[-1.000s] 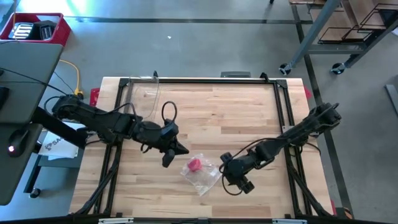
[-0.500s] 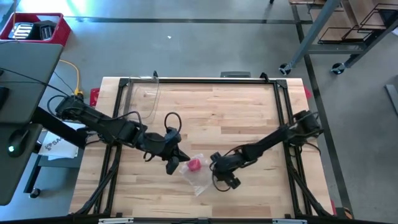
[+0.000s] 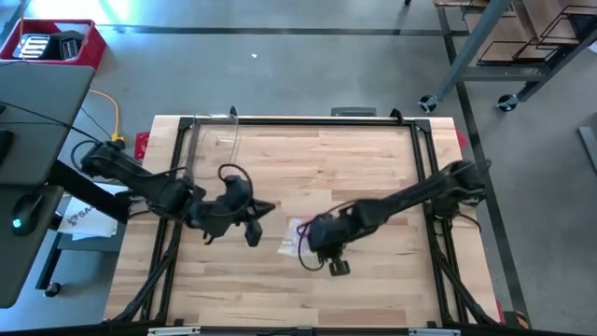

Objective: Roll bandage
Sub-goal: Close the transparent zip bag

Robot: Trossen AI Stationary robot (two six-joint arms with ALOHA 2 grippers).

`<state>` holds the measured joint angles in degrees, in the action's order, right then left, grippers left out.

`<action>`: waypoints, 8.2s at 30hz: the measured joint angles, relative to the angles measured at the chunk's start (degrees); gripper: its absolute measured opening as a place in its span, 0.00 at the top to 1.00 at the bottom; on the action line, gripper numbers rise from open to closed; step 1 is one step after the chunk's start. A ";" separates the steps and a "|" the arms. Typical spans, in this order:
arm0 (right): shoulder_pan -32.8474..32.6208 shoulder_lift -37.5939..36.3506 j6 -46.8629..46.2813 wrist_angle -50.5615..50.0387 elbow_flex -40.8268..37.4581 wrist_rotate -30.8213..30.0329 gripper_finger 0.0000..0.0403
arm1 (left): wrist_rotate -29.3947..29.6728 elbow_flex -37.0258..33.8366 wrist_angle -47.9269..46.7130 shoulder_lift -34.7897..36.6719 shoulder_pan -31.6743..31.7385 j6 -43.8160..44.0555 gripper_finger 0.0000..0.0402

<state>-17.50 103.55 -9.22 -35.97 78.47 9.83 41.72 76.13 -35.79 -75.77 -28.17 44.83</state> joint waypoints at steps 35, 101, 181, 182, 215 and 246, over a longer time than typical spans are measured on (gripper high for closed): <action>7.02 -14.46 -27.01 -5.91 10.83 6.20 1.00 | -23.96 0.43 16.28 -10.13 7.88 -21.22 0.38; 3.74 -30.12 -33.39 15.69 -8.91 11.08 1.00 | -22.44 0.47 36.57 -12.07 5.11 -45.91 0.38; -15.12 -22.54 -5.92 -2.97 8.10 -36.87 0.71 | -39.27 0.46 25.79 -10.40 8.79 -1.48 1.00; -15.12 -22.54 -5.88 -2.93 8.10 -37.29 0.71 | -39.25 0.45 25.78 -10.40 8.79 -1.51 1.00; -4.77 -23.43 -10.03 5.79 8.08 -13.80 0.69 | -42.65 0.45 23.38 -9.68 9.06 -14.92 1.00; -12.66 -18.07 -16.02 -6.28 15.55 -29.89 0.57 | -42.53 0.46 23.10 -9.40 9.03 -12.01 1.00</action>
<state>-30.16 85.48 -25.24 -42.25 94.02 -20.06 -0.81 76.59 -12.69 -85.17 -19.14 32.82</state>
